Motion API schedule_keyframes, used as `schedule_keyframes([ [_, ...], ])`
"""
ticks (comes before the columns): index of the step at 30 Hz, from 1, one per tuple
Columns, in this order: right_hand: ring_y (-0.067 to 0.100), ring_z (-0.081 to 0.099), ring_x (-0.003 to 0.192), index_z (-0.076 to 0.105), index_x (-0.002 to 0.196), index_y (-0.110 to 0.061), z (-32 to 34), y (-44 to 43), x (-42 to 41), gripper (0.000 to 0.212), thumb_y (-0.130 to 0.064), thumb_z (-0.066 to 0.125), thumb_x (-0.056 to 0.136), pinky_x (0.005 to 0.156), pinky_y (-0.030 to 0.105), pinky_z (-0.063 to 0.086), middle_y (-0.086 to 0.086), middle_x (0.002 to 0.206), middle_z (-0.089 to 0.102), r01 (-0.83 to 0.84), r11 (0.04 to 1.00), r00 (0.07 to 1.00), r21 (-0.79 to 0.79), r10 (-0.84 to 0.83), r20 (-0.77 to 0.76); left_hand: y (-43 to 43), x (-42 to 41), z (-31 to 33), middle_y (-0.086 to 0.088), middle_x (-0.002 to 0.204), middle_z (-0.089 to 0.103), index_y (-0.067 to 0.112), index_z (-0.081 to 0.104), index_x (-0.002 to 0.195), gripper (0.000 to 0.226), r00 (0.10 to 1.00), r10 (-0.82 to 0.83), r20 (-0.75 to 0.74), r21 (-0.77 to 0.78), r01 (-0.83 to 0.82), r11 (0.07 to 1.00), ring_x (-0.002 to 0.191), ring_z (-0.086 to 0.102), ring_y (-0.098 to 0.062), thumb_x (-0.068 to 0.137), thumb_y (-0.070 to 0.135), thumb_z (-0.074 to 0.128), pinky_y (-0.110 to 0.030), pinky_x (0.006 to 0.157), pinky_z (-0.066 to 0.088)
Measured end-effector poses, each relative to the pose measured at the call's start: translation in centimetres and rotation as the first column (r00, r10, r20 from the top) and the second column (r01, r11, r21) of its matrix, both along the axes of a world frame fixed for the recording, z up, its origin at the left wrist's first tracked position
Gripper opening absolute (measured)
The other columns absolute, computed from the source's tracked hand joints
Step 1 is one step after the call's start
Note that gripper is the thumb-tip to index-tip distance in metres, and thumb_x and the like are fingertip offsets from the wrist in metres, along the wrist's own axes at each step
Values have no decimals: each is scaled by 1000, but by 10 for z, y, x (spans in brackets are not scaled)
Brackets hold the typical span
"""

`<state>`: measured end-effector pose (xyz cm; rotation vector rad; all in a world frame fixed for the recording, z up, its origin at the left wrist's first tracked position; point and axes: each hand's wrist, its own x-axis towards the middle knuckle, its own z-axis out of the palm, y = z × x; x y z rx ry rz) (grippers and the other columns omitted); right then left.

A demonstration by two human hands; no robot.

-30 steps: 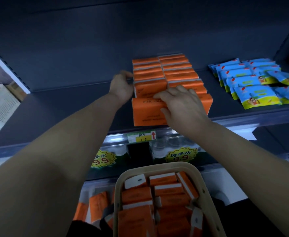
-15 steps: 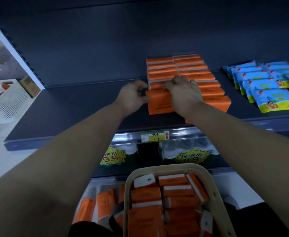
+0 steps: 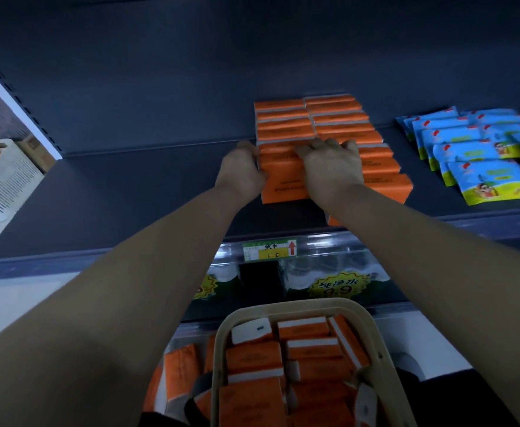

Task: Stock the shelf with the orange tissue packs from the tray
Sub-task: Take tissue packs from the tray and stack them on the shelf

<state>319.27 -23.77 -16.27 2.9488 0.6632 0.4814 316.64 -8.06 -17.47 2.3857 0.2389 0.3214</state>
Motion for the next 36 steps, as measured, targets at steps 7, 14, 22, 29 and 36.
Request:
schedule_keyframes([
  [7, 29, 46, 119, 48, 131, -18, -2, -6, -8, 49, -11, 59, 83, 97, 45, 33, 7, 129, 52, -22, 999, 1000, 44, 22, 4, -2, -10, 5, -9, 122, 56, 5, 40, 133, 55, 999, 7, -44, -26, -9, 1000, 101, 50, -11, 87, 17, 67, -22, 78, 43],
  [14, 26, 45, 120, 51, 127, -18, -3, -19, -50, 45, -11, 59, 84, 93, 41, 33, 4, 128, 53, -74, 994, 996, 82, 70, 49, -8, -50, 20, -10, 133, 52, 5, 42, 134, 55, 1000, 23, 0, 45, -23, 999, 121, 50, -20, 88, 22, 66, -19, 83, 37],
  [22, 28, 53, 112, 60, 118, -18, -44, -38, -136, 34, -14, 59, 84, 84, 40, 36, 4, 118, 61, -228, 961, 973, 159, 219, 71, -16, -139, -12, -9, 116, 62, 6, 56, 122, 40, 995, -37, -88, 84, 44, 995, 106, 60, -20, 84, 10, 68, -25, 89, 44],
  [29, 25, 50, 120, 57, 127, -21, -101, -57, -220, 38, -23, 57, 89, 95, 43, 35, 0, 130, 57, -322, 923, 918, 211, 359, -169, -24, -217, -68, -11, 115, 64, 4, 58, 118, 32, 971, -7, -237, 132, 39, 990, 106, 60, -28, 86, 7, 60, -32, 90, 47],
  [36, 22, 38, 131, 44, 137, -25, -154, -55, -276, 45, -39, 49, 95, 102, 38, 33, 1, 141, 46, -503, 854, 714, 133, 497, -494, -18, -268, -115, -14, 116, 63, 5, 55, 120, 32, 925, 89, -370, 136, -41, 990, 108, 57, -30, 89, 9, 52, -32, 85, 47],
])
